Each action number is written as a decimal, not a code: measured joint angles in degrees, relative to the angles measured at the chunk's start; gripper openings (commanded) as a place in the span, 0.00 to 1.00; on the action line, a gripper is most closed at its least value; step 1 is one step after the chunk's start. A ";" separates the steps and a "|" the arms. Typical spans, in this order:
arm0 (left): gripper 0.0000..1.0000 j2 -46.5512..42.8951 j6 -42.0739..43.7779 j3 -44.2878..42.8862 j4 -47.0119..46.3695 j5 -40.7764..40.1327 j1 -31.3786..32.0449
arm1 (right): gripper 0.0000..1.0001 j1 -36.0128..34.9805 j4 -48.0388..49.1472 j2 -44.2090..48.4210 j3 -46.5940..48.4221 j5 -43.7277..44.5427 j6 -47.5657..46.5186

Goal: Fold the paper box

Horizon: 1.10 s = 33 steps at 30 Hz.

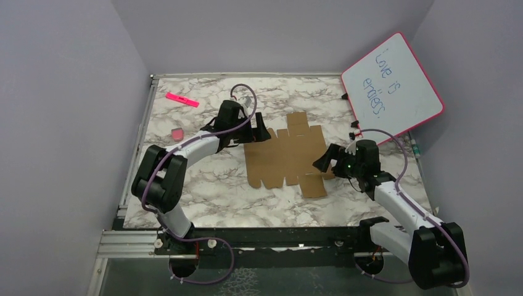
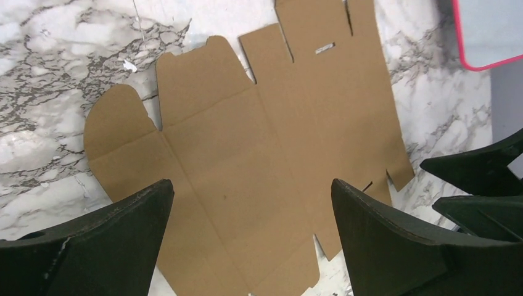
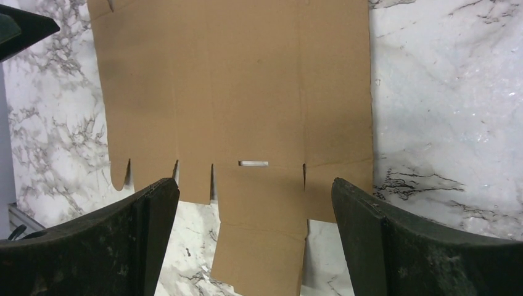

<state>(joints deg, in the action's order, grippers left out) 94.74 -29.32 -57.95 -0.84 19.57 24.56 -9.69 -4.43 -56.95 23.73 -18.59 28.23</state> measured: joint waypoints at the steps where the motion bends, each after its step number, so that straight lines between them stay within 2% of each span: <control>1: 0.99 0.94 0.22 -0.66 0.61 -0.09 0.33 | 1.00 0.00 0.48 -0.63 -0.24 0.11 0.24; 10: 0.99 7.54 1.53 -1.75 4.42 -0.09 3.69 | 1.00 -0.02 6.56 -7.72 -1.14 0.42 0.72; 18: 0.99 5.05 1.05 3.19 2.14 -0.02 4.92 | 0.98 0.02 14.97 -15.80 -0.39 -0.76 0.59; 25: 0.99 -0.72 -1.49 9.77 2.21 -0.59 8.83 | 0.98 -0.35 25.55 -32.65 9.35 -7.93 0.46; 33: 0.99 -6.84 -6.29 15.63 2.78 -1.33 16.15 | 0.97 -6.67 27.69 -46.12 23.50 -12.17 0.35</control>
<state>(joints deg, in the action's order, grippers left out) 87.90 -35.62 -42.33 1.93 18.24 40.71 -16.36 23.27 -103.07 47.22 -30.76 28.58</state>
